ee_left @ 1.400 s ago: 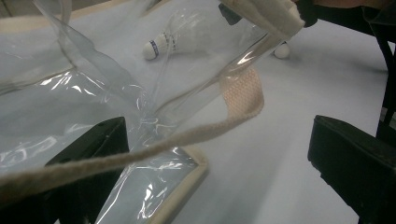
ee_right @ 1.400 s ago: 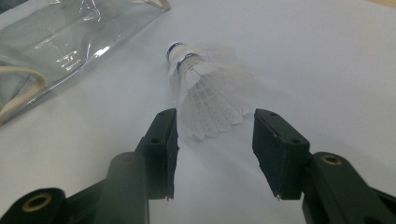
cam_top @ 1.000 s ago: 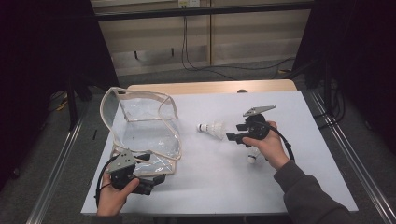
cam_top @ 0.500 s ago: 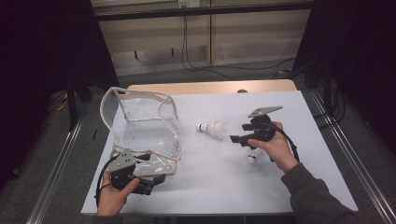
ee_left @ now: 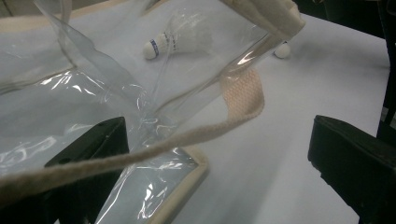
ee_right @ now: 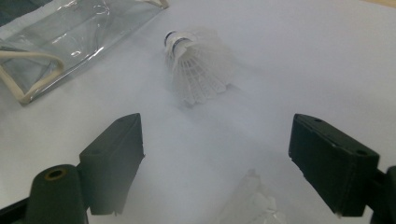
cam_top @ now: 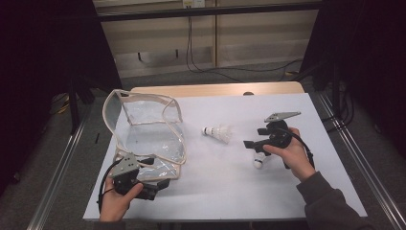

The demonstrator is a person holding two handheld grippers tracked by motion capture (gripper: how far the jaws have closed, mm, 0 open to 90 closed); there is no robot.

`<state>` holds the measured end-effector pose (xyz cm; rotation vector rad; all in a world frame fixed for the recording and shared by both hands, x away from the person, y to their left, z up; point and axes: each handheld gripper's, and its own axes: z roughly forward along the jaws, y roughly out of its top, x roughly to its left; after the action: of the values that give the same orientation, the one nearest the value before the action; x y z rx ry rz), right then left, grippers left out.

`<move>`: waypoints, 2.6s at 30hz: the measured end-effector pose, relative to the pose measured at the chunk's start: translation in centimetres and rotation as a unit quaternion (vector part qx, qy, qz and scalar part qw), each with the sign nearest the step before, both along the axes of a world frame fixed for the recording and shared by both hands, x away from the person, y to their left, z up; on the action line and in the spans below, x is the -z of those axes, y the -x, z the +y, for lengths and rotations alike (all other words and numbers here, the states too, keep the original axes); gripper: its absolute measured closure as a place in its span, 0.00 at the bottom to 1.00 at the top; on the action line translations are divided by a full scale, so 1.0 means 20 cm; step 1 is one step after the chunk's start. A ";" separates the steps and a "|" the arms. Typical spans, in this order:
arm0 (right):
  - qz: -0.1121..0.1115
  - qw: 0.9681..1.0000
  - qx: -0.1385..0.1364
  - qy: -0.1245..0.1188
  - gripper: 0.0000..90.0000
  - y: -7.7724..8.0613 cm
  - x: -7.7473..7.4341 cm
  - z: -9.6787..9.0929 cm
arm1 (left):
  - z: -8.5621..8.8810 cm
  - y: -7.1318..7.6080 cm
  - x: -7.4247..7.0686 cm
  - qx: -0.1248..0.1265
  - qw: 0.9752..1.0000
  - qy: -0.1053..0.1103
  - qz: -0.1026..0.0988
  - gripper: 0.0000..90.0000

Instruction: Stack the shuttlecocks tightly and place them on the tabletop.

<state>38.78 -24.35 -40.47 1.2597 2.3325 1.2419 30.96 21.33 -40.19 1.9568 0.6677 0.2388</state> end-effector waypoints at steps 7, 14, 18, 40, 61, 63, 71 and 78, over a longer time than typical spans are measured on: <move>0.003 1.000 0.009 -0.006 0.17 0.03 0.02 -0.04 | 0.00 0.00 0.00 0.001 1.000 -0.003 -0.001 0.06; 0.005 1.000 0.017 -0.009 0.15 0.04 0.04 -0.08 | 0.00 0.00 0.00 0.001 1.000 -0.003 -0.001 0.06; 0.003 1.000 0.016 -0.012 0.13 0.06 0.05 -0.08 | 0.00 0.00 0.00 0.001 1.000 -0.003 -0.001 0.06; 0.000 1.000 0.028 -0.011 0.12 0.11 0.08 -0.17 | 0.00 0.00 0.00 -0.002 1.000 -0.005 0.002 0.06; 0.002 1.000 0.010 0.004 0.16 0.14 0.11 -0.18 | -0.01 0.00 0.00 -0.002 1.000 -0.002 0.002 0.05; -0.001 1.000 0.007 0.009 0.16 0.14 0.12 -0.18 | -0.01 0.00 0.00 -0.002 1.000 -0.003 0.001 0.05; -0.001 1.000 -0.002 0.018 0.21 0.14 0.13 -0.18 | -0.01 0.00 0.00 -0.002 1.000 -0.003 0.001 0.05; -0.004 0.999 -0.018 0.028 0.28 0.15 0.13 -0.18 | -0.01 0.00 0.00 -0.004 1.000 -0.001 0.002 0.05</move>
<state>35.76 -27.96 -43.13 1.1972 2.3772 1.1822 30.92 21.18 -40.18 1.9576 0.6777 0.2393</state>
